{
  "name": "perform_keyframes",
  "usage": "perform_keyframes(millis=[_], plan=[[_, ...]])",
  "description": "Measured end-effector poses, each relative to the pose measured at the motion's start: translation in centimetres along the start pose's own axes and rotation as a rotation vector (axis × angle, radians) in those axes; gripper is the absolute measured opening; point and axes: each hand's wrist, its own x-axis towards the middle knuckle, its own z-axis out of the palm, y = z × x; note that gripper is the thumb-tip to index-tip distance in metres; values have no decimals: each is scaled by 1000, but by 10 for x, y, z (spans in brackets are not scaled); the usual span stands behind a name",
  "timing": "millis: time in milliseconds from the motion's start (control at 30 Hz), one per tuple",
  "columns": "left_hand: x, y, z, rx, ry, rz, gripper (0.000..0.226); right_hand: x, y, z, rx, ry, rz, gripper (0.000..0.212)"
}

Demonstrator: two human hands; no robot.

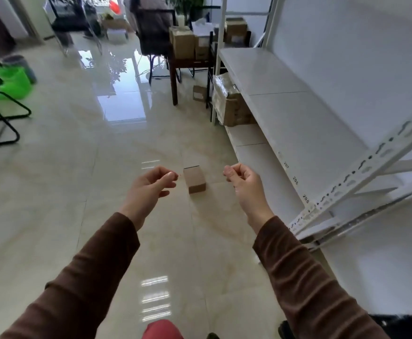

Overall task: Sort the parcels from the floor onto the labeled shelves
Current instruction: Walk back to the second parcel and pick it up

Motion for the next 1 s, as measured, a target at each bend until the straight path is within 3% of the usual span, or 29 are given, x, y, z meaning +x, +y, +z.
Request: perform_keyframes(millis=[500, 833, 1000], plan=[[305, 6, -127, 1, -33, -69, 12, 268, -35, 173, -45, 35, 66, 22], [508, 13, -134, 28, -204, -111, 12, 439, -30, 221, -15, 117, 157, 23], [618, 34, -136, 56, -252, -113, 12, 537, -35, 245, 53, 158, 207, 9]])
